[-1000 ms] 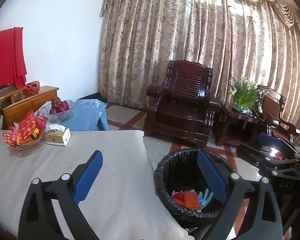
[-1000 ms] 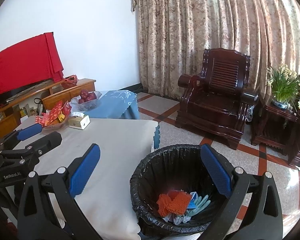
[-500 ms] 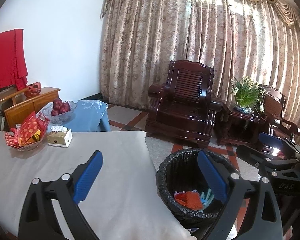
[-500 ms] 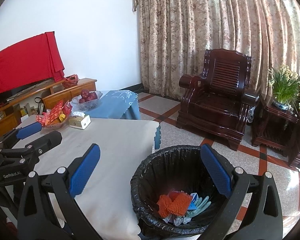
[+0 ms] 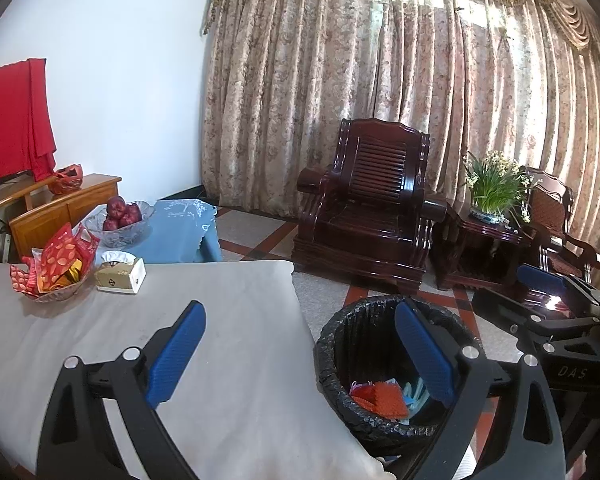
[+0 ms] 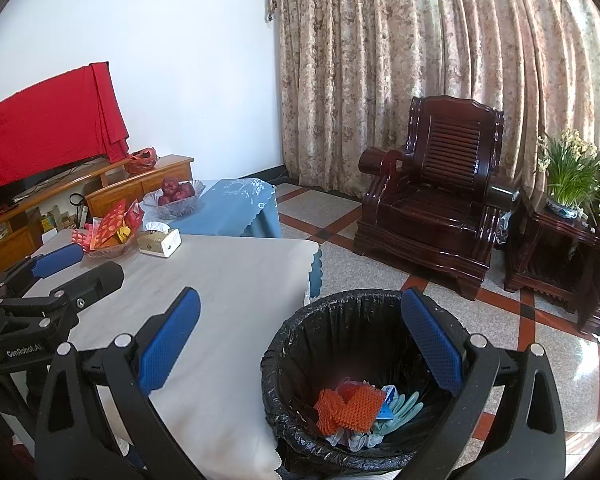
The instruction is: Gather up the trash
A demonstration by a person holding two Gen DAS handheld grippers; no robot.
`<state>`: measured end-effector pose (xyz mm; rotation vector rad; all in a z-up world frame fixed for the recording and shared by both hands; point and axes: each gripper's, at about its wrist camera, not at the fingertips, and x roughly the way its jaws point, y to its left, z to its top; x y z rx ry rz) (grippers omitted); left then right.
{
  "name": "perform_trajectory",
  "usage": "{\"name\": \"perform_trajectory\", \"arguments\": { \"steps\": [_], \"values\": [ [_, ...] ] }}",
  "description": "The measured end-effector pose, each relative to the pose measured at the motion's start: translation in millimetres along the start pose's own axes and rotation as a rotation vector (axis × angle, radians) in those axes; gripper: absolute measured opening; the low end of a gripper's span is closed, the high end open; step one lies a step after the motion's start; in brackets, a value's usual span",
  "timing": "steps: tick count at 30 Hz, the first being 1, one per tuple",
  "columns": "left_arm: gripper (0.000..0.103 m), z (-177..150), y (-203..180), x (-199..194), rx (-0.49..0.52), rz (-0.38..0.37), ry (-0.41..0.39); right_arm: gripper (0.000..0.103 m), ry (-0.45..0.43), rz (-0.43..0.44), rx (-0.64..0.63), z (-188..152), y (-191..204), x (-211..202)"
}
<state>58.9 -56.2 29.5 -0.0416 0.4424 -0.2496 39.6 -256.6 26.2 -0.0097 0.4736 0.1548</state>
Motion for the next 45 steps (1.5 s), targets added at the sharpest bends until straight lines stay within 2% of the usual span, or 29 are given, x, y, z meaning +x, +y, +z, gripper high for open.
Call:
{"name": "perform_trajectory", "arguments": {
  "steps": [45],
  "values": [
    [0.094,-4.5,4.6,4.7,0.002,0.005,0.01,0.098,0.003,0.002,0.003,1.4,0.1,2.6]
  ]
}}
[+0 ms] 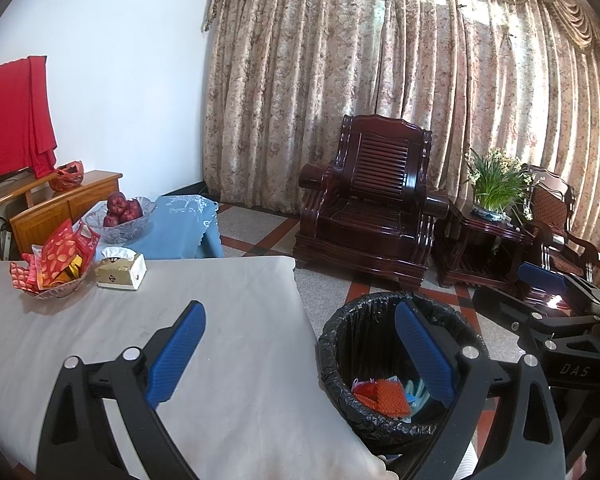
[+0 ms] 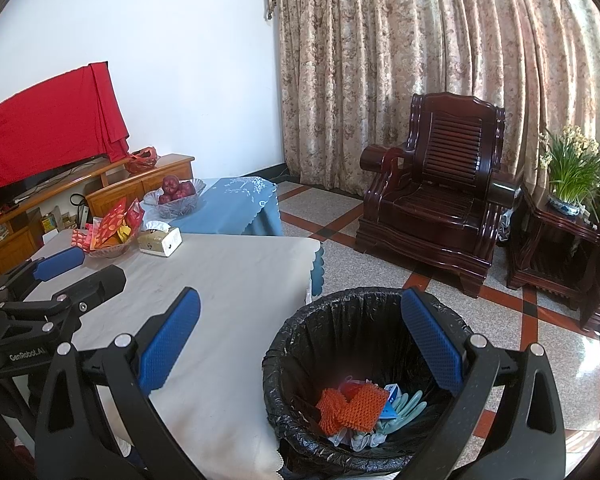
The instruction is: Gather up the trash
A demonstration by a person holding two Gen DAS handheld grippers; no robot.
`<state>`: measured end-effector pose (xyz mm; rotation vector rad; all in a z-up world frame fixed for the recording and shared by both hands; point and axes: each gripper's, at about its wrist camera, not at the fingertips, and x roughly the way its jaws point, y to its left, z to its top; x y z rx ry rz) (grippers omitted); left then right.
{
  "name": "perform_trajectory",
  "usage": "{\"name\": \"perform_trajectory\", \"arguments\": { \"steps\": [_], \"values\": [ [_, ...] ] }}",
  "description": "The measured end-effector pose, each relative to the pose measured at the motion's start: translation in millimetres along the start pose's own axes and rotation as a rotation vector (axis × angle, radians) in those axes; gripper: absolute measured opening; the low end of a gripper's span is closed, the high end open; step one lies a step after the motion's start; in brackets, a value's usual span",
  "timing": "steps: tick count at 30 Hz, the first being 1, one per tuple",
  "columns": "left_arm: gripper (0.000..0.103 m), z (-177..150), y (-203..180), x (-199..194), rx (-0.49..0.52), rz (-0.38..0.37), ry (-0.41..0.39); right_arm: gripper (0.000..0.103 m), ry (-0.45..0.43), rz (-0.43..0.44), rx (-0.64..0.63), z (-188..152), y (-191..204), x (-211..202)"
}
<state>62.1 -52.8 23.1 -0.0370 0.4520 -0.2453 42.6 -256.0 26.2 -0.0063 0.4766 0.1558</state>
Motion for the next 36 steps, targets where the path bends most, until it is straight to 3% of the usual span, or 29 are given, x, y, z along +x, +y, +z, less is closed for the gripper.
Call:
{"name": "perform_trajectory", "arguments": {
  "steps": [36],
  "values": [
    [0.094,-1.2,1.1,0.8,0.002,0.002,0.0,0.098,0.006,0.002,0.004,-3.7,4.7,5.5]
  ]
}}
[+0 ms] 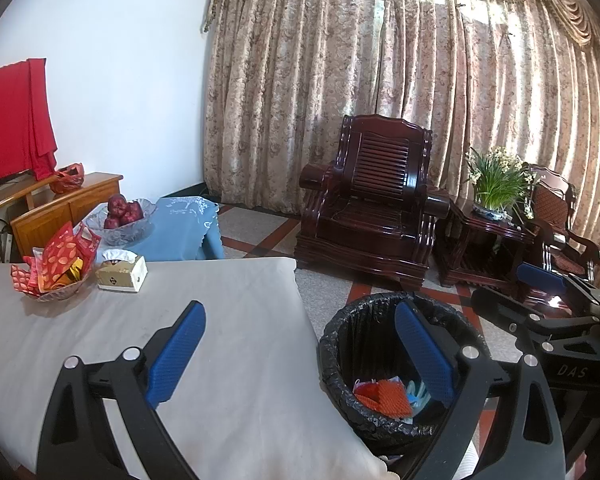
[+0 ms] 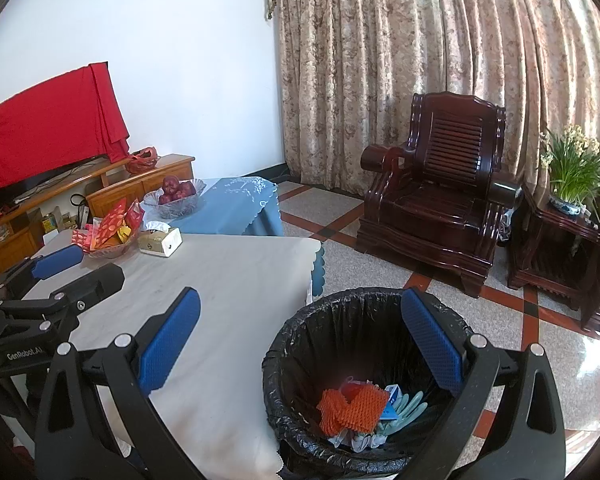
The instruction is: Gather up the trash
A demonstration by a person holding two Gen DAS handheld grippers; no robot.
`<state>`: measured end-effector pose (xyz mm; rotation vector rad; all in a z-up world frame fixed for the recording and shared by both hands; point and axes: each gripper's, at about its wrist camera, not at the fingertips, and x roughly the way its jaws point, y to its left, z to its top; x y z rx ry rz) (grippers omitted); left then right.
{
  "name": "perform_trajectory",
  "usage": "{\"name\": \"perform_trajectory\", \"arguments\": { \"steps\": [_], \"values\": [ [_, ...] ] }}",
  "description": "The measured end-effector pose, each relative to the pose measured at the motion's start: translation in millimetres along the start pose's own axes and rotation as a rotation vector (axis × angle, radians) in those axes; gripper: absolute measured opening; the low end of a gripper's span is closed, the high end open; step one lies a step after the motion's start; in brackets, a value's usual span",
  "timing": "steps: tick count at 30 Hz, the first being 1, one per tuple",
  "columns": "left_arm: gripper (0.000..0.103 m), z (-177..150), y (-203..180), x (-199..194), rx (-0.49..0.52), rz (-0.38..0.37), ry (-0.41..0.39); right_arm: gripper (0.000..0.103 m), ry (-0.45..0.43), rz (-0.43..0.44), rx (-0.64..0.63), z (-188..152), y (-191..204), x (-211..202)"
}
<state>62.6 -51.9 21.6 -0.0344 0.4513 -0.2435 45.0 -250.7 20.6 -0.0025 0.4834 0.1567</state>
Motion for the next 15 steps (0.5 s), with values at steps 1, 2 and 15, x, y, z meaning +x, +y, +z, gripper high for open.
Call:
{"name": "perform_trajectory", "arguments": {
  "steps": [1,2,15],
  "values": [
    [0.094,-0.3,0.4,0.0,0.001,0.001,0.0,0.098,0.0,0.0,0.0,0.4,-0.7,-0.3],
    [0.094,-0.2,1.1,0.4,0.001,0.0,0.001,0.098,0.0,0.001,0.0,0.1,-0.2,-0.3],
    [0.094,0.5,4.6,3.8,0.005,-0.004,0.006,0.098,0.01,0.0,0.003,-1.2,-1.5,4.4]
  ]
}}
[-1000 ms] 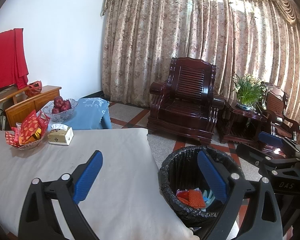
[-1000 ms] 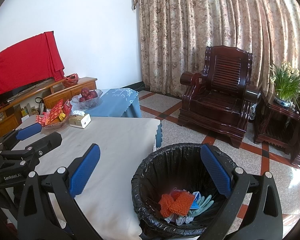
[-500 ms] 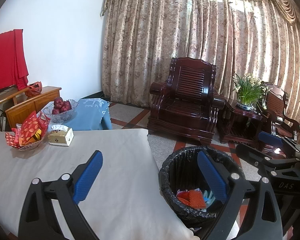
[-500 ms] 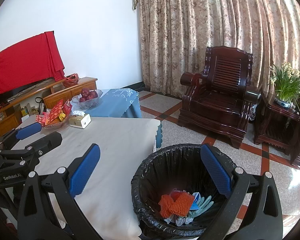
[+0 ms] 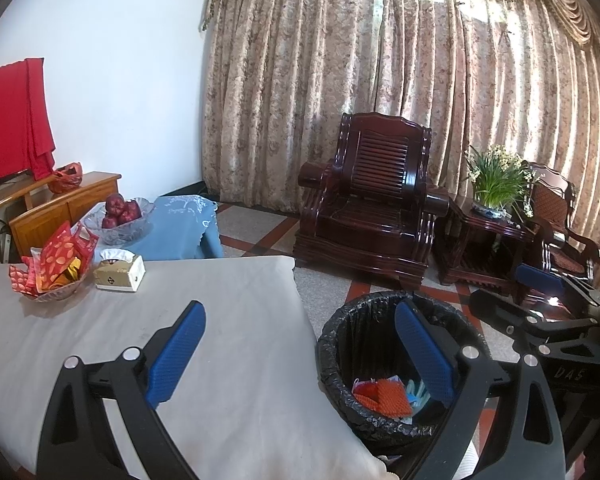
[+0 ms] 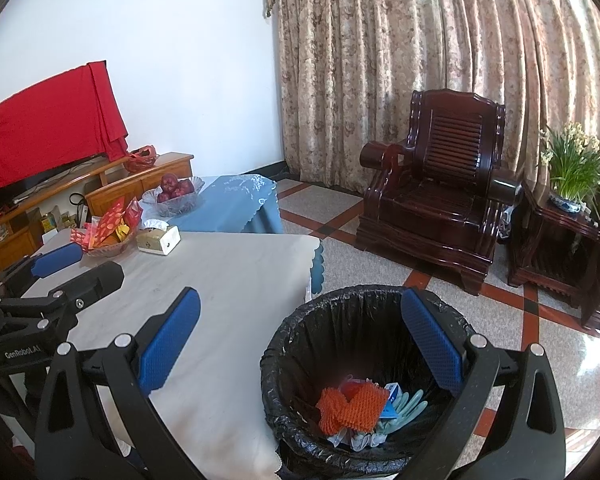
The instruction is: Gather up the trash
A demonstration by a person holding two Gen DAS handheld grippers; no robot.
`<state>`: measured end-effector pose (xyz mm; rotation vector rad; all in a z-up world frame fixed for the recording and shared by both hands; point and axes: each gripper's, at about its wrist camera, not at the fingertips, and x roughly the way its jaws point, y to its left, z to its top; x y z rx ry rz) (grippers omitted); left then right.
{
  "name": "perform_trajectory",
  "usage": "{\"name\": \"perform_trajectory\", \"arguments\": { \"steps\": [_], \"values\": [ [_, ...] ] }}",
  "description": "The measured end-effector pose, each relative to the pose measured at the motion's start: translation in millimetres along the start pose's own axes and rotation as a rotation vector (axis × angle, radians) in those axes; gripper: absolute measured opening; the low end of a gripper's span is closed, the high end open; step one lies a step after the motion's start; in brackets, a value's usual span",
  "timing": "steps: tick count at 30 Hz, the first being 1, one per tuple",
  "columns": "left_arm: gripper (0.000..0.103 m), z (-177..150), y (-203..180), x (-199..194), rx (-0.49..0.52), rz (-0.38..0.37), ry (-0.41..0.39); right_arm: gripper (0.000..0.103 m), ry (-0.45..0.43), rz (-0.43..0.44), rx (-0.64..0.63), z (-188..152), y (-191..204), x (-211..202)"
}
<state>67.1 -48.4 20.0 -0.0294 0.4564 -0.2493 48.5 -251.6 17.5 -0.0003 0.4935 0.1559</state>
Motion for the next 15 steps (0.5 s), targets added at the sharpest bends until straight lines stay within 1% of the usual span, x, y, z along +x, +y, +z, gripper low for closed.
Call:
{"name": "perform_trajectory", "arguments": {
  "steps": [15],
  "values": [
    [0.094,-1.2,-4.8,3.7,0.003,-0.002,0.011,0.098,0.005,-0.003,0.009,-0.8,-7.7,0.8]
  ]
}}
